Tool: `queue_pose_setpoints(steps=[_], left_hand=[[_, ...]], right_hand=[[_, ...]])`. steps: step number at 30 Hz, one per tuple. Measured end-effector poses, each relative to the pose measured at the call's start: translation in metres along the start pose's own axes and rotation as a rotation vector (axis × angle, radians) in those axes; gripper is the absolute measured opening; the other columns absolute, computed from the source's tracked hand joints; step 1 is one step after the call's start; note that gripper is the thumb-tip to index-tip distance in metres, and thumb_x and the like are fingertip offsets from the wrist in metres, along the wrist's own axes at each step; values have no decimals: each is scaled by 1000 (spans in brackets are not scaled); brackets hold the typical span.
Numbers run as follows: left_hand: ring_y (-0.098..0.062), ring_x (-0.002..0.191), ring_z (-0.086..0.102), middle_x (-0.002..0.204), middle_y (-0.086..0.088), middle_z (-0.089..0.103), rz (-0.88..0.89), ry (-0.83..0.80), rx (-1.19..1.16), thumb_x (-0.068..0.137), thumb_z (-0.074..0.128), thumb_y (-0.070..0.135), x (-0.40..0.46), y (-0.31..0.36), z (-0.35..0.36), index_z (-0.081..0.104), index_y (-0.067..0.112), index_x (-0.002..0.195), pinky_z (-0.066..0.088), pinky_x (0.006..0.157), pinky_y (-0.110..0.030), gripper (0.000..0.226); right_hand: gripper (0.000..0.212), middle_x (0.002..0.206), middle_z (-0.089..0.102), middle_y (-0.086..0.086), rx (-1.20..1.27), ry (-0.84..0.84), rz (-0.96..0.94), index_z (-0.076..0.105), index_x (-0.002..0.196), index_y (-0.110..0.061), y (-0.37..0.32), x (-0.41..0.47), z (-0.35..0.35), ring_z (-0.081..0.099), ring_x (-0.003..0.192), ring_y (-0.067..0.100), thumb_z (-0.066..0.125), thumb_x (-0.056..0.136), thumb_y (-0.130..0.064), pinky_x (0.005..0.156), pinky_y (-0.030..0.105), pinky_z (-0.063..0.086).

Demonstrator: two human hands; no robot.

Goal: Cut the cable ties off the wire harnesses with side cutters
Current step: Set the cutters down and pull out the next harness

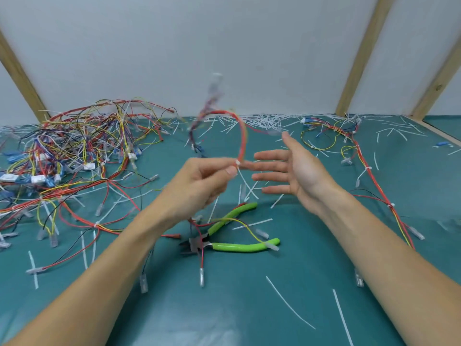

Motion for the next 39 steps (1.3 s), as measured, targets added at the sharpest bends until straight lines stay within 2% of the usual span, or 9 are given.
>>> queue_pose_setpoints(steps=[7,12,16,19,25,29,31,33,39], left_hand=[[-9,49,27,53,6,34,-86,-325,237,99,63,28,-8,-2,17,80,18,97,23,45,-18,19],[-17,45,28,45,-1,36,-137,-263,176,91,67,35,-5,0,6,80,18,83,24,46,-24,23],[-19,43,36,47,1,35,-137,-114,-300,64,63,29,-1,4,-20,64,10,61,39,49,-24,20],[-20,45,40,55,2,35,-139,4,-536,78,54,30,1,-1,-36,65,14,67,43,52,-30,22],[-14,44,38,57,2,42,-133,166,-115,100,54,25,24,-13,-12,77,18,93,29,43,-21,25],[-16,45,55,54,5,59,-139,40,298,102,53,25,40,-14,37,71,20,91,46,53,-28,21],[-14,54,64,63,6,69,-132,-81,541,101,50,31,48,-12,68,65,22,91,55,67,-33,20],[-17,71,68,72,6,73,-100,-141,738,99,46,35,60,-6,98,61,21,91,56,75,-36,22],[-34,88,58,86,-5,60,113,-281,878,97,51,37,91,21,186,43,22,69,39,67,-35,33]], right_hand=[[49,82,76,7,390,58,65,67,105,-5,2,8,-8,71,58,14,44,106,-49,53,29,61],[25,57,47,-4,321,286,-12,53,86,-18,9,19,-20,30,33,3,46,110,-21,36,18,40],[28,50,40,-7,307,342,-55,48,82,-21,9,22,-26,29,33,4,45,110,-21,33,17,29],[27,62,50,-2,254,423,-50,53,84,-19,7,25,-30,32,33,4,43,107,-10,35,17,33],[28,82,68,6,487,353,-46,51,81,-17,-40,44,-55,23,32,3,38,104,-9,31,15,20],[20,91,72,-3,230,514,-274,56,88,-21,-73,62,-69,36,42,1,48,103,-10,37,16,28],[18,94,72,-5,-109,725,-473,66,95,-17,-81,70,-73,59,67,7,50,101,-10,60,25,45],[22,99,69,-7,-480,842,-581,67,112,-18,-82,76,-74,60,88,20,47,102,-14,71,34,41],[33,107,70,16,-924,974,-500,58,131,-19,-58,89,-104,62,103,43,47,101,-8,72,42,38]])
Point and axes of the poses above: each hand's wrist, its own x-axis towards the middle knuckle, its own z-axis out of the palm, y = z × x, the point moved 1 cm from there along x, towards the middle knuckle
